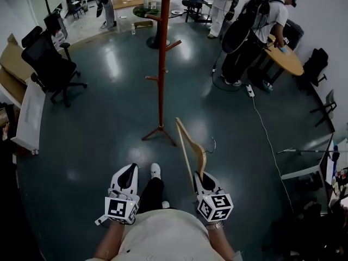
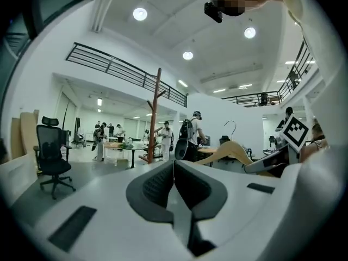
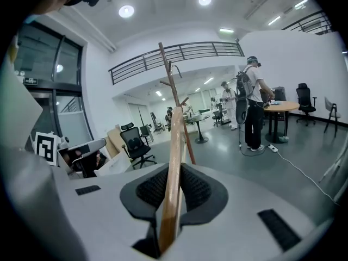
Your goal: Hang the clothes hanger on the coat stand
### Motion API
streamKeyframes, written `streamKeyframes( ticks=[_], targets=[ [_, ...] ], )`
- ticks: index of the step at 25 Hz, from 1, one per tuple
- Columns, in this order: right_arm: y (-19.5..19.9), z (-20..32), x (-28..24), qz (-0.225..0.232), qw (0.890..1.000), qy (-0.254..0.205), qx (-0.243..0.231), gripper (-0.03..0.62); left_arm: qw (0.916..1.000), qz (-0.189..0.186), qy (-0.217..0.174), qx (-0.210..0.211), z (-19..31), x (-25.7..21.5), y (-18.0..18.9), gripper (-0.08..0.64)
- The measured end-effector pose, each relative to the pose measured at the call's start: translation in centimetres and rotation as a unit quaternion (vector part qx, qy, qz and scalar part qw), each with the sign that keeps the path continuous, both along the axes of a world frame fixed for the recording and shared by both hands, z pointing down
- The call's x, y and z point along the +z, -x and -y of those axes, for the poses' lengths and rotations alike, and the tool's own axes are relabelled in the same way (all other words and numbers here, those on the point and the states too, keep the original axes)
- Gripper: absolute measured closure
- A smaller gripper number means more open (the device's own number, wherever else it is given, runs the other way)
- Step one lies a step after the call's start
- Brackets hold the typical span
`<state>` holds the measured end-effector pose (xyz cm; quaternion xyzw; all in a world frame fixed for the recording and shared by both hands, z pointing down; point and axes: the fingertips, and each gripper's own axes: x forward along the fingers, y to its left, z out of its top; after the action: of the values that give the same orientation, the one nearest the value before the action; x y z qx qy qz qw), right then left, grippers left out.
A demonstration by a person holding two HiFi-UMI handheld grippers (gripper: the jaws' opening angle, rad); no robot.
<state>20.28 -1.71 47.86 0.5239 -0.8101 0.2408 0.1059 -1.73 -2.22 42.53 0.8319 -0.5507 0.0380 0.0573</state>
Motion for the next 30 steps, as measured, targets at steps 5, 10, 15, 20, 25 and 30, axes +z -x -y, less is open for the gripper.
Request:
streamKeyframes(
  ticks=[5,10,15,20,25,30],
  targets=[
    [-1.3,4.4,0.2,-0.005,1.000,0.001,0.021,0.523,0.9994,-0.007,-0.001,0.033,6.0,0.2,-2.2,0.546],
    [-1.5,10.7,1.5,-0.019,0.999,0.006,0.028,0.523,0.9982,-0.011,-0.003,0.059,12.5,0.9,-3.5,0.546],
    [0.3,17.9,1.3,-0.045,0.999,-0.004,0.019,0.523,0.9975,-0.006,0.013,0.069,19.3,1.4,-1.8,0.546],
    [1.8,25.5,-0.4,-0.059,0.998,-0.023,-0.014,0.523,0.9959,-0.029,0.014,0.085,26.3,1.0,-1.1,0.546],
    [3.7,32.2,-1.4,-0.070,0.997,-0.036,-0.026,0.523,0.9946,-0.022,0.016,0.100,32.4,0.6,0.1,0.546],
    [5.0,38.4,-1.3,-0.073,0.996,-0.042,-0.027,0.523,0.9949,-0.025,0.014,0.096,37.4,1.4,2.5,0.546]
  ],
)
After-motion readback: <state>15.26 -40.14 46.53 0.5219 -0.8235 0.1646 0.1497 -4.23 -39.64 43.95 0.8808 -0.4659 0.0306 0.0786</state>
